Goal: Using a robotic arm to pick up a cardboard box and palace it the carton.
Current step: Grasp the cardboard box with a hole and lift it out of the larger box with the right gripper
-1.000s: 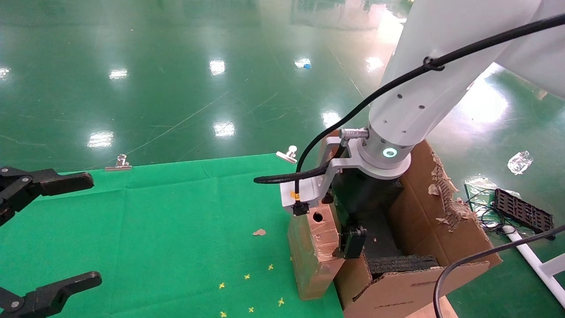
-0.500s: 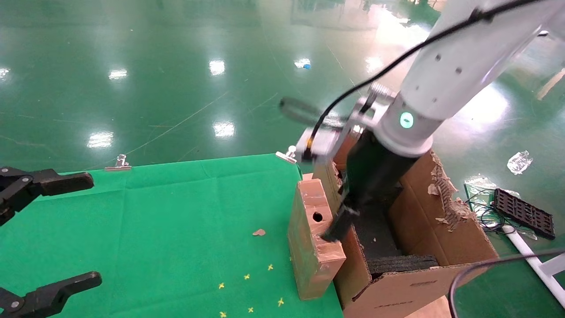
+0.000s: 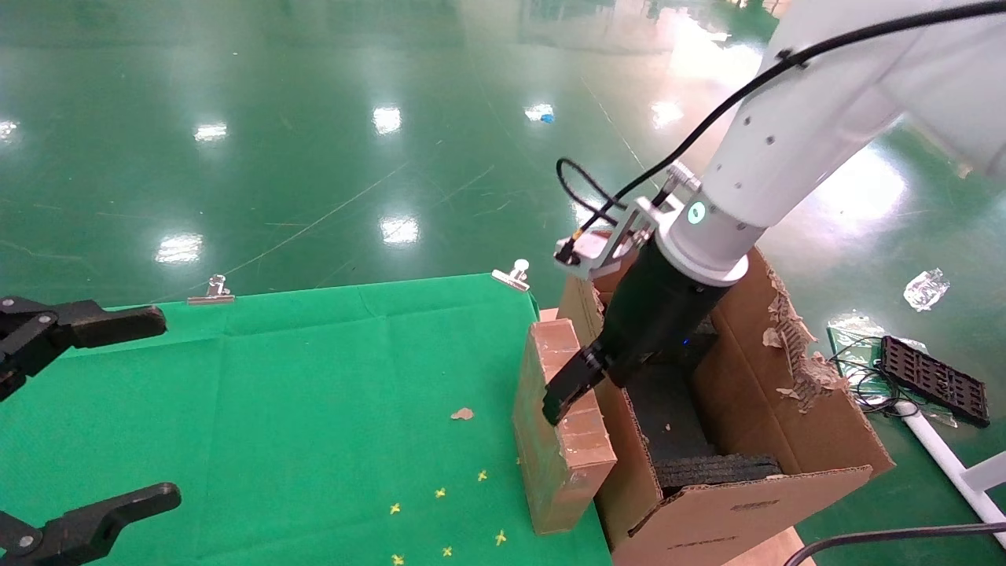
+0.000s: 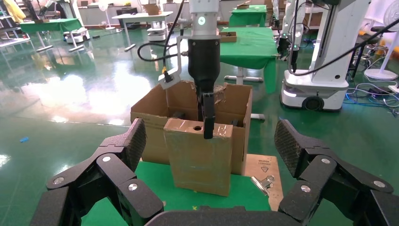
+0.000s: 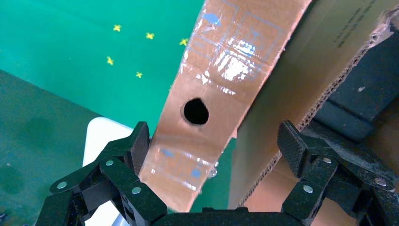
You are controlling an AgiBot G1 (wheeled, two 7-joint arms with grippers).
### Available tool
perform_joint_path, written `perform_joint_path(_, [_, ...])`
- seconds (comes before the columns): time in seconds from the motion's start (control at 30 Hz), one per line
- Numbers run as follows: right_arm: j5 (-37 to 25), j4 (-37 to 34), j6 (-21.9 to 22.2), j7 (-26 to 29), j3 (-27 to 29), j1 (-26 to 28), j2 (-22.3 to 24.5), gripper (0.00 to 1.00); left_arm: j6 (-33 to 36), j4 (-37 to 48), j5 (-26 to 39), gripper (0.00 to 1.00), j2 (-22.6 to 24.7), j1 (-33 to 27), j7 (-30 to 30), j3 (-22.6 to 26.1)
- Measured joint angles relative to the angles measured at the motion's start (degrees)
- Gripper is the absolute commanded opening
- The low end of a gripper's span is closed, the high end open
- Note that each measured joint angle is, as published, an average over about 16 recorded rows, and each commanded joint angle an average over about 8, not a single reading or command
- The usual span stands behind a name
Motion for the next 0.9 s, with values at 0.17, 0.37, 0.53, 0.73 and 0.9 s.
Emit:
perform_joint_path(0.17, [-0.3, -3.5, 0.5, -0.1, -0.7, -1.8, -2.1, 0.74, 0.0, 0.0, 0.0, 1.00, 0.0, 0.0, 0.0, 0.0])
perform_joint_path(0.37, [-1.2, -5.9, 1.0, -0.5, -1.3, -3.0, -4.1, 0.08, 0.0, 0.0, 0.0, 0.97, 0.0, 0.0, 0.0, 0.0])
perform_joint_path(0.53, [-1.7, -6.8, 1.1, -0.5, -1.7, -3.4, -5.2, 0.00, 0.0, 0.0, 0.0, 0.59, 0.0, 0.0, 0.0, 0.1])
perform_joint_path(0.73, [-2.0, -7.1, 1.3, -0.3, -2.0, -3.7, -5.9, 0.00, 0.0, 0.0, -0.1, 0.11, 0.0, 0.0, 0.0, 0.1])
perform_joint_path(0.9, [-2.0, -7.1, 1.3, -0.3, -2.1, -4.0, -6.0, 0.00, 0.0, 0.0, -0.1, 0.02, 0.0, 0.0, 0.1, 0.1])
